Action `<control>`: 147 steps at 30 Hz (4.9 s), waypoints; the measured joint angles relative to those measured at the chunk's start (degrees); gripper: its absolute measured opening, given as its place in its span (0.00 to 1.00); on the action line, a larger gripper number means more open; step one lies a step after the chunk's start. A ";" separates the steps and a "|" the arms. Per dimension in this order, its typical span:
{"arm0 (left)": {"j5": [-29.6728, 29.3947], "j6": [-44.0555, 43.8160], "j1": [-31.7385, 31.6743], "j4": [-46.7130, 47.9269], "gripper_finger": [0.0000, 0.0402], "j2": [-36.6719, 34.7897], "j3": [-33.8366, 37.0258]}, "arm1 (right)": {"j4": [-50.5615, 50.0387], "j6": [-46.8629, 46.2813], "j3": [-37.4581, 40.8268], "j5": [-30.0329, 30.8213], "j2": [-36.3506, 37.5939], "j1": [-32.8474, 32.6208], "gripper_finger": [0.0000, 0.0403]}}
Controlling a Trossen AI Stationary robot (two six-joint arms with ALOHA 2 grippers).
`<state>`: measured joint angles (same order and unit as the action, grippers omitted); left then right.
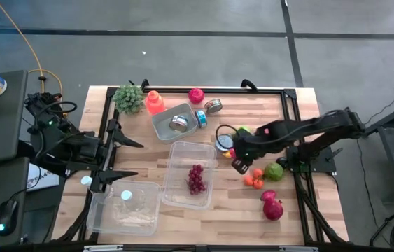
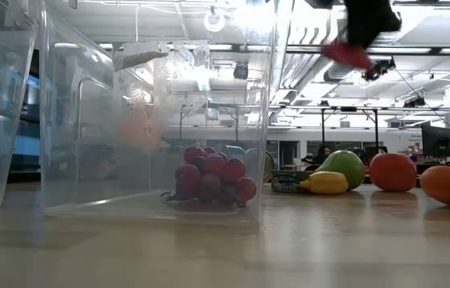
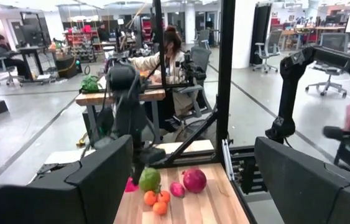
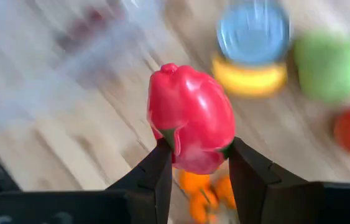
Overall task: Pick & Place Food Item
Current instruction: Put the top pink dragon fruit into the right transparent bin, then put the banana into the right transparent bin
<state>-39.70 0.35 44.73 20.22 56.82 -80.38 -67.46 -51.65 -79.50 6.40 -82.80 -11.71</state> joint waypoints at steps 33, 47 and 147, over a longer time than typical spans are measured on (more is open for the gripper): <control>0.59 -4.49 0.60 -0.96 0.82 1.18 0.00 | 36.23 15.34 -8.09 -9.90 -9.62 0.47 0.59; 0.66 -4.47 1.31 -0.94 0.82 1.18 0.00 | 36.75 17.22 -8.09 -9.56 -9.60 0.47 0.68; -2.65 4.00 -7.88 2.18 0.82 2.14 0.00 | 30.38 68.28 23.93 -5.08 -12.29 13.91 0.52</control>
<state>-42.35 4.35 36.85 22.40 58.96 -80.38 -37.08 16.63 -55.58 1.32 -95.08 2.19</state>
